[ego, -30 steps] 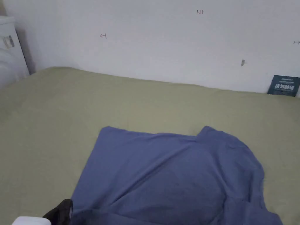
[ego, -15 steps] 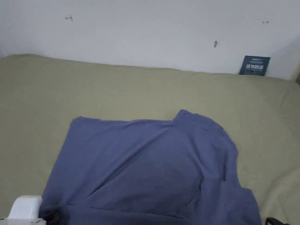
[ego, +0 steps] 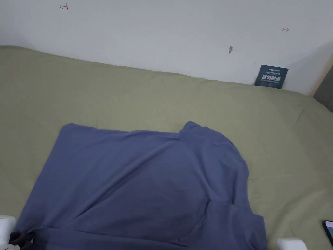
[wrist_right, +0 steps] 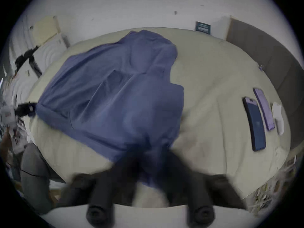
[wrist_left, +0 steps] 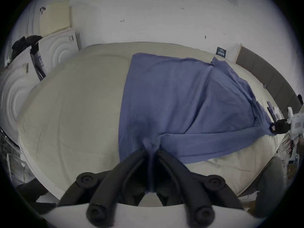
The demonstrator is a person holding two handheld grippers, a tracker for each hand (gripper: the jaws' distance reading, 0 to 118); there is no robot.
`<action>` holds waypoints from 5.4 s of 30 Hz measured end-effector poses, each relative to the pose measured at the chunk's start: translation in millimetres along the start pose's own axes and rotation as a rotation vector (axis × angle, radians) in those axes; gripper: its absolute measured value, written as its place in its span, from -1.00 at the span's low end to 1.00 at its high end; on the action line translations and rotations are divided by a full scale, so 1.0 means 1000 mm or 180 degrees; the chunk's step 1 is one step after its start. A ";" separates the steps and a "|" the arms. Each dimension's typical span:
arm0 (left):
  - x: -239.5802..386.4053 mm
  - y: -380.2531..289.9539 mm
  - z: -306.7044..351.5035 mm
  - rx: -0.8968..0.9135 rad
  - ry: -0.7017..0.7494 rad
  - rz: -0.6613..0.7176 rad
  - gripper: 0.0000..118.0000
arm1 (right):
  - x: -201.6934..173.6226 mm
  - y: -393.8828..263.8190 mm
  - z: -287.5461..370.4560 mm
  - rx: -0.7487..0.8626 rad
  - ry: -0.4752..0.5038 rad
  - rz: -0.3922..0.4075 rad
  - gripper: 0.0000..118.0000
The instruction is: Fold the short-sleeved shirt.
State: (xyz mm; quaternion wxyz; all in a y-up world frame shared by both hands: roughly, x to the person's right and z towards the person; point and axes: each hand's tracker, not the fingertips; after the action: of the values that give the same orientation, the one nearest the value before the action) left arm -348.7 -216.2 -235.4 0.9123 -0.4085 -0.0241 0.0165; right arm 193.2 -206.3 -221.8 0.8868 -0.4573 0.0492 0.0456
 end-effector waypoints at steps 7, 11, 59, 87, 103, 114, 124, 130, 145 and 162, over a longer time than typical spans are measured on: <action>0.001 -0.006 0.012 0.0066 -0.0022 0.0084 -0.91 | -0.017 -0.011 0.032 0.0547 -0.0148 -0.0059 -0.97; 0.001 -0.004 0.035 0.0200 -0.0124 0.0071 -0.91 | -0.014 -0.007 0.057 0.0642 -0.0092 -0.0220 -0.97; -0.006 0.058 -0.031 0.0476 -0.0038 0.0528 0.65 | -0.015 0.030 0.038 0.1638 0.0017 -0.0352 -1.00; -0.011 0.084 -0.051 0.0030 -0.0155 0.0437 -0.91 | 0.037 0.097 -0.045 0.0595 0.0383 -0.0514 -0.84; -0.033 0.006 0.049 -0.0281 -0.0481 0.0174 -0.91 | 0.046 -0.025 0.061 -0.0074 0.0470 -0.0812 -0.84; -0.036 -0.042 0.046 -0.0267 -0.0292 0.0405 -0.04 | 0.028 -0.057 0.062 -0.0115 0.0233 -0.0766 -0.47; -0.003 -0.033 0.160 0.1340 0.0270 0.0521 -0.34 | -0.023 -0.043 0.176 0.2433 -0.0090 -0.0727 0.43; 0.033 -0.029 0.182 0.1880 0.0241 0.0166 -1.00 | -0.077 -0.036 0.173 0.2862 -0.0557 -0.0044 -1.00; 0.001 0.191 -0.021 0.0332 -0.0602 0.0044 0.58 | -0.067 0.017 0.131 0.2536 -0.0159 -0.0134 -1.00; 0.032 0.188 -0.129 -0.0933 -0.0053 -0.0183 -0.98 | 0.052 0.170 0.011 0.0943 0.0292 -0.0212 -0.26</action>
State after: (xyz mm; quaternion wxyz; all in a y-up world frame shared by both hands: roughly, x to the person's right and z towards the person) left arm -311.7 -185.5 -460.3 0.8428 -0.5363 -0.0454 -0.0101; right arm 223.7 -97.1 -359.1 0.9424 -0.3244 0.0806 -0.0124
